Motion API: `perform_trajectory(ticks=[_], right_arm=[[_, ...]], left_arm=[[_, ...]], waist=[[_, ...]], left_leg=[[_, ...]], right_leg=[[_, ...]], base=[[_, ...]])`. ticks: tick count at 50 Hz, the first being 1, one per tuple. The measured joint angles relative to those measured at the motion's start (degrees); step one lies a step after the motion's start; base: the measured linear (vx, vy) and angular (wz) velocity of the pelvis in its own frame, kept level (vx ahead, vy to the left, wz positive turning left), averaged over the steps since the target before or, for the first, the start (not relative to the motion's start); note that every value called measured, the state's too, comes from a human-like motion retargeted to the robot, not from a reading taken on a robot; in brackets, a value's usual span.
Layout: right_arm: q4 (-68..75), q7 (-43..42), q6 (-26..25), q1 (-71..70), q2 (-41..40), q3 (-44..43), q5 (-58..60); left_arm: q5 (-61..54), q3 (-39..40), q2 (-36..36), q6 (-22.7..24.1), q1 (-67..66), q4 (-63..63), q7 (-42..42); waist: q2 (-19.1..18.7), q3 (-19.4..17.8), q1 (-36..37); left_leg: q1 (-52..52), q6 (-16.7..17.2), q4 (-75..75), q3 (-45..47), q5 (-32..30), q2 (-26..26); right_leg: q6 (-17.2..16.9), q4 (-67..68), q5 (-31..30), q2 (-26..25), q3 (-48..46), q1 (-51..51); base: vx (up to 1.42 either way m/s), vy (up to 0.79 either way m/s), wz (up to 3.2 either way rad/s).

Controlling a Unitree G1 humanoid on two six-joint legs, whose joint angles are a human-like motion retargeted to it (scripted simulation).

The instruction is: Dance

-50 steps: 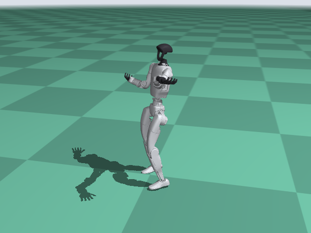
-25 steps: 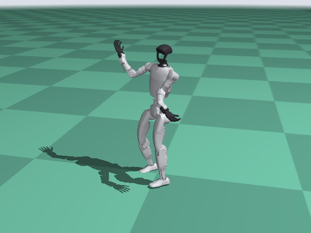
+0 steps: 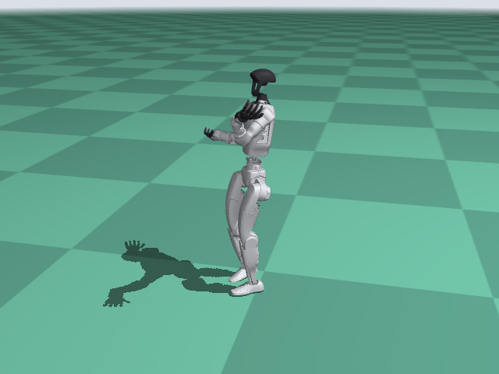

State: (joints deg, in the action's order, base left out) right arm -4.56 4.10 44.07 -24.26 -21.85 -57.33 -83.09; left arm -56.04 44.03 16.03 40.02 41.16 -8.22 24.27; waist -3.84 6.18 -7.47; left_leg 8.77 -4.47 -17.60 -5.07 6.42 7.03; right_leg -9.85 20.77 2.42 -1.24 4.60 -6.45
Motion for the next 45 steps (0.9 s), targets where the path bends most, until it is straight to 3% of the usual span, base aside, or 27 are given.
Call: perform_trajectory(ticks=[2,5,8,10,12,15,17,20,23,25,27,30,32,35,37,41,42,45], right_arm=[[-0.86,-1.59,2.18,1.14,-3.20,-0.38,-1.63],[-2.38,-3.27,4.36,1.16,-3.63,-2.02,-3.67],[-1.62,-2.47,3.87,0.39,2.01,-2.53,-1.85],[5.40,-5.11,2.36,0.29,10.89,-2.93,0.25],[18.63,-8.29,-1.15,1.09,25.45,-5.93,4.18],[42.43,-8.41,-10.95,2.08,51.00,-9.56,8.14],[58.20,-0.70,-19.47,4.42,66.85,-12.90,6.45],[75.85,9.90,-28.72,9.92,84.36,-21.20,9.43],[83.10,13.50,-26.02,16.82,91.96,-31.30,16.21],[88.56,10.72,-23.72,22.07,96.16,-36.51,17.97],[91.79,6.14,-20.39,26.31,98.75,-38.90,16.20],[93.36,2.40,-12.50,28.62,100.11,-40.65,16.48],[93.17,0.93,-11.18,26.63,100.00,-39.08,18.39],[85.83,-1.09,-11.92,16.17,94.05,-30.87,24.39],[72.83,-5.87,-11.95,5.45,83.35,-19.69,30.11],[45.71,-11.64,-16.28,1.03,61.92,0.49,40.44],[39.46,-14.44,-17.64,1.90,57.21,4.11,45.35],[22.59,-24.09,-20.28,5.35,44.08,11.13,63.35]], left_arm=[[0.32,-1.63,-0.03,-0.09,-0.25,-1.49,0.83],[-0.01,-3.62,-2.67,0.78,-3.67,-3.92,2.38],[2.74,-0.93,-2.91,7.32,-8.97,-0.44,8.76],[8.51,2.80,1.05,9.37,-11.29,6.39,15.18],[14.10,6.44,7.88,6.02,-12.48,16.39,16.80],[15.59,12.42,22.23,2.99,-12.45,39.11,7.40],[12.57,15.83,32.41,0.96,-13.17,56.82,-1.33],[4.71,19.63,44.44,-5.50,-13.39,77.01,-15.08],[2.22,26.52,50.66,-7.28,-16.09,88.45,-25.04],[1.34,31.20,54.22,-6.45,-19.44,95.26,-26.76],[-0.15,33.61,56.13,-3.69,-22.94,99.28,-23.35],[-1.21,35.28,56.80,3.88,-26.29,100.19,-17.34],[1.55,33.52,55.89,5.63,-24.72,99.79,-16.23],[11.00,26.58,51.06,1.96,-16.64,93.73,-14.34],[17.99,18.04,43.95,-2.49,-11.55,82.47,-11.62],[31.82,4.33,26.52,-18.91,-9.43,52.53,-7.67],[35.54,1.53,23.10,-23.26,-10.74,45.57,-7.42],[47.89,-8.59,11.99,-33.21,-15.23,26.61,-8.31]], waist=[[1.53,-0.56,-0.02],[2.08,-4.23,3.58],[2.66,-6.98,7.89],[3.28,-7.79,9.92],[2.30,-7.97,11.00],[-2.07,-5.96,11.59],[-2.77,-4.87,10.98],[-2.67,-5.39,10.97],[-1.93,-4.31,12.47],[-1.23,-3.28,12.53],[-0.14,-2.08,11.61],[0.64,-1.56,9.88],[0.27,-3.80,10.60],[2.09,-6.45,13.07],[3.10,-6.88,11.87],[5.91,-7.83,8.38],[7.04,-8.10,7.63],[9.64,-9.33,8.21]], left_leg=[[0.05,-0.18,-1.61,-0.24,0.87,1.27],[-2.44,-0.20,-3.68,0.81,2.12,0.40],[-3.51,0.07,-3.82,3.94,3.31,-0.09],[-1.45,3.67,-6.78,5.74,5.72,-4.58],[0.52,6.54,-10.00,6.71,7.64,-8.36],[3.29,4.35,-11.80,6.61,8.74,-10.40],[2.95,2.24,-9.85,6.17,7.65,-7.67],[-0.44,2.04,-5.08,4.45,5.39,-6.30],[-3.45,3.30,0.61,4.14,2.95,-6.50],[-5.49,4.53,4.51,4.19,1.35,-7.08],[-7.41,5.31,7.69,5.19,0.10,-7.54],[-10.55,7.43,11.78,6.60,-1.33,-10.31],[-13.11,8.76,13.02,7.19,-1.38,-12.85],[-15.52,10.21,11.83,8.16,-0.58,-14.61],[-14.41,10.08,9.34,5.38,-1.03,-16.76],[-6.54,6.37,-4.51,1.14,-2.38,-19.71],[-3.39,4.13,-10.35,0.67,-2.08,-19.93],[5.32,-7.74,-28.15,0.67,0.85,-18.43]], right_leg=[[-0.26,-0.91,2.42,1.58,-1.30,1.56],[-3.16,2.86,1.30,0.58,1.03,2.79],[-4.89,6.01,-2.58,3.03,-4.35,1.90],[-5.15,8.41,-3.81,-2.21,-5.51,-0.86],[-5.15,12.94,-4.39,-5.28,-6.99,-4.29],[-5.15,18.97,-2.58,0.19,-6.03,-8.29],[-4.67,21.24,-3.46,6.71,-2.50,-9.03],[0.29,19.30,-4.58,12.57,0.54,-7.30],[5.63,7.40,-12.30,17.56,-1.30,-3.80],[6.99,-1.86,-18.29,17.81,1.32,-1.01],[1.72,-8.68,-21.53,18.25,3.60,2.06],[-5.15,-11.92,-17.39,16.91,1.79,6.02],[-5.06,-11.26,-10.19,15.76,-5.78,8.23],[-4.10,-9.09,-2.26,14.83,-8.15,9.79],[-5.15,-5.46,-0.32,11.80,-3.24,7.96],[-2.93,-2.69,2.86,8.75,-1.86,6.81],[-2.10,-2.73,3.34,8.58,-2.62,7.19],[-0.85,-1.39,4.45,8.78,-3.62,7.51]], base=[[0.05,-0.04,0.16],[-0.02,-0.07,-0.35],[-0.27,-0.10,-0.95],[-0.35,-0.78,-1.37],[-0.23,-0.61,-1.01],[-0.16,0.50,-0.13],[-0.08,0.47,0.60],[-0.08,-0.01,0.55],[-0.06,-0.18,0.07],[-0.05,-0.25,0.15],[-0.06,-0.33,0.41],[-0.24,-0.40,0.42],[-0.43,-0.34,-0.04],[-0.46,-0.34,-0.28],[-0.62,-0.47,0.48],[-0.61,-0.43,0.59],[-0.37,-0.37,0.52],[-0.31,-0.27,0.29]])
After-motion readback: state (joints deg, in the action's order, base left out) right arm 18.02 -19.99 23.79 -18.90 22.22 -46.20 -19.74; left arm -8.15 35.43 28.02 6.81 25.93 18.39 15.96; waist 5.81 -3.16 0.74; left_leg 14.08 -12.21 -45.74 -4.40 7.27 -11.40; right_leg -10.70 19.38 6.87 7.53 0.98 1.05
